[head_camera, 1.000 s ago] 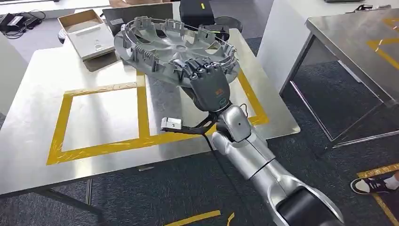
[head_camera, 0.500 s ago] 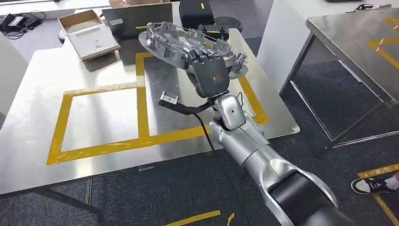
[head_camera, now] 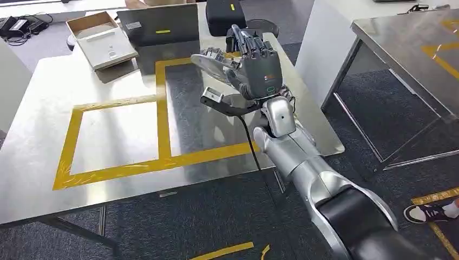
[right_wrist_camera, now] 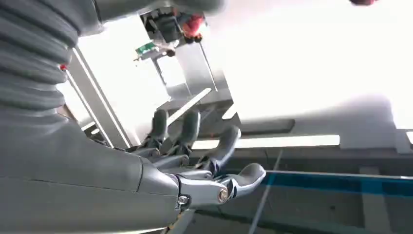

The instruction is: Take the parts from the cabinet and place them on the table.

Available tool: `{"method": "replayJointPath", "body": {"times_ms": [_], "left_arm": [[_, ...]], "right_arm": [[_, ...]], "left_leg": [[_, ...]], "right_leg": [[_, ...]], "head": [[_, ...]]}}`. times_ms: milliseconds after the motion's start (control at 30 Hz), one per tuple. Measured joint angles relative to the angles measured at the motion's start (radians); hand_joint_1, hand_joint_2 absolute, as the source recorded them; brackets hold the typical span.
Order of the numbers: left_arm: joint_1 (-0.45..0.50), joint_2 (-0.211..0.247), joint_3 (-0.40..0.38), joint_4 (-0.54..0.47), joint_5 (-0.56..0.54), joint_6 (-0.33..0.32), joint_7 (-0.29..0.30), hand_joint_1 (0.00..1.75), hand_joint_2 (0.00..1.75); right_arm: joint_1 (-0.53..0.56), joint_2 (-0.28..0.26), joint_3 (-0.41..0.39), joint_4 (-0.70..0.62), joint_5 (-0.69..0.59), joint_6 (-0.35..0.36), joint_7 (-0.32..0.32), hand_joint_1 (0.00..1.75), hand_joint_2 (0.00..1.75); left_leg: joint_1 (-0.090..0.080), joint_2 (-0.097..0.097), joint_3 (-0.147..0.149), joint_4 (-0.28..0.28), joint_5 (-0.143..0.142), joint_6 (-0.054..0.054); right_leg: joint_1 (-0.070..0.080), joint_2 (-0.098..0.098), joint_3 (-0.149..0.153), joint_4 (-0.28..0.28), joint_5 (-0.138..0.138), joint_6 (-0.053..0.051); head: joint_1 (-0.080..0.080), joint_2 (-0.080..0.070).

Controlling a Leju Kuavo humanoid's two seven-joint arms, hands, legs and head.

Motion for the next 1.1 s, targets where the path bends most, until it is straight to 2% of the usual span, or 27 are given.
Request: {"method": "replayJointPath", "body": {"times_ms": [267, 567, 700, 833, 867, 900, 933, 967, 1033, 1067, 1100], "left_arm": [[-0.004, -0.005, 0.0, 0.0, 0.029, 0.043, 0.009, 0.0, 0.0], [-0.004, -0.008, 0.002, 0.0, 0.032, 0.044, 0.018, 0.0, 0.0], [-0.004, -0.008, 0.003, 0.0, 0.036, 0.044, 0.013, 0.0, 0.0], [-0.003, -0.002, 0.004, 0.0, 0.046, 0.044, -0.002, 0.0, 0.0], [-0.003, 0.0, 0.005, 0.0, 0.046, 0.045, -0.003, 0.0, 0.0], [-0.003, 0.0, 0.007, 0.0, 0.047, 0.045, -0.003, 0.0, 0.0], [-0.004, 0.0, 0.009, 0.0, 0.047, 0.045, -0.004, 0.0, 0.0], [-0.005, 0.001, 0.01, -0.001, 0.047, 0.046, -0.006, 0.0, 0.0], [-0.005, 0.001, 0.011, 0.0, 0.05, 0.052, -0.006, 0.0, 0.0], [-0.005, 0.001, 0.013, 0.0, 0.054, 0.054, -0.006, 0.0, 0.0], [-0.005, 0.001, 0.016, 0.0, 0.056, 0.056, -0.006, 0.0, 0.0]], "right_arm": [[-0.018, 0.0, -0.033, 0.006, -0.026, -0.011, -0.019, 0.0, 0.0], [-0.026, 0.002, -0.045, 0.02, -0.029, -0.008, -0.033, 0.0, 0.0], [-0.027, 0.004, -0.051, 0.027, -0.04, -0.016, -0.044, 0.0, 0.0], [-0.027, 0.005, -0.059, 0.034, -0.064, -0.033, -0.076, 0.0, 0.0], [-0.027, 0.005, -0.06, 0.034, -0.066, -0.041, -0.081, 0.0, 0.0], [-0.026, 0.004, -0.061, 0.034, -0.069, -0.048, -0.085, 0.0, 0.0], [-0.027, 0.004, -0.062, 0.035, -0.071, -0.053, -0.089, 0.0, 0.0], [-0.028, 0.004, -0.062, 0.035, -0.073, -0.063, -0.093, 0.0, 0.0], [-0.021, 0.005, -0.062, 0.035, -0.082, -0.066, -0.101, 0.0, 0.0], [-0.019, 0.008, -0.062, 0.037, -0.084, -0.062, -0.103, 0.0, 0.0], [-0.02, 0.009, -0.062, 0.039, -0.085, -0.056, -0.104, 0.0, 0.0]], "left_leg": [[0.0, 0.0, 0.003, -0.001, 0.0, 0.0], [0.0, 0.0, 0.003, -0.001, 0.0, 0.0], [-0.006, -0.001, 0.003, 0.002, -0.003, 0.004], [-0.012, -0.001, 0.003, 0.003, -0.009, 0.012], [-0.01, 0.0, 0.006, -0.001, -0.006, 0.015], [0.001, 0.005, 0.013, -0.014, 0.001, 0.02], [0.001, 0.007, 0.017, -0.019, 0.002, 0.022], [0.002, 0.009, 0.017, -0.019, 0.003, 0.025], [0.002, 0.011, 0.017, -0.019, 0.002, 0.025], [0.003, 0.011, 0.016, -0.018, 0.002, 0.025], [0.004, 0.011, 0.015, -0.016, 0.002, 0.023]], "right_leg": [[0.0, 0.0, 0.003, 0.0, 0.0, 0.0], [0.0, 0.0, 0.005, 0.0, 0.0, 0.0], [-0.003, 0.0, 0.006, -0.002, -0.001, 0.004], [-0.009, 0.0, 0.008, -0.006, -0.004, 0.012], [-0.008, 0.0, 0.01, -0.007, -0.002, 0.015], [-0.007, 0.001, 0.01, 0.0, -0.01, 0.019], [-0.006, -0.002, 0.001, 0.027, -0.032, 0.023], [-0.009, -0.003, -0.031, 0.091, -0.071, 0.026], [-0.016, -0.005, -0.114, 0.252, -0.142, 0.032], [-0.02, -0.006, -0.144, 0.305, -0.149, 0.035], [-0.024, -0.007, -0.149, 0.306, -0.129, 0.037]], "head": [[0.0, 0.0], [0.0, 0.0], [0.0, 0.0], [0.0, 0.0], [0.0, 0.0], [0.0, 0.0], [0.002, 0.0], [0.006, 0.0], [0.006, 0.0], [0.006, 0.0], [0.006, 0.0]]}}
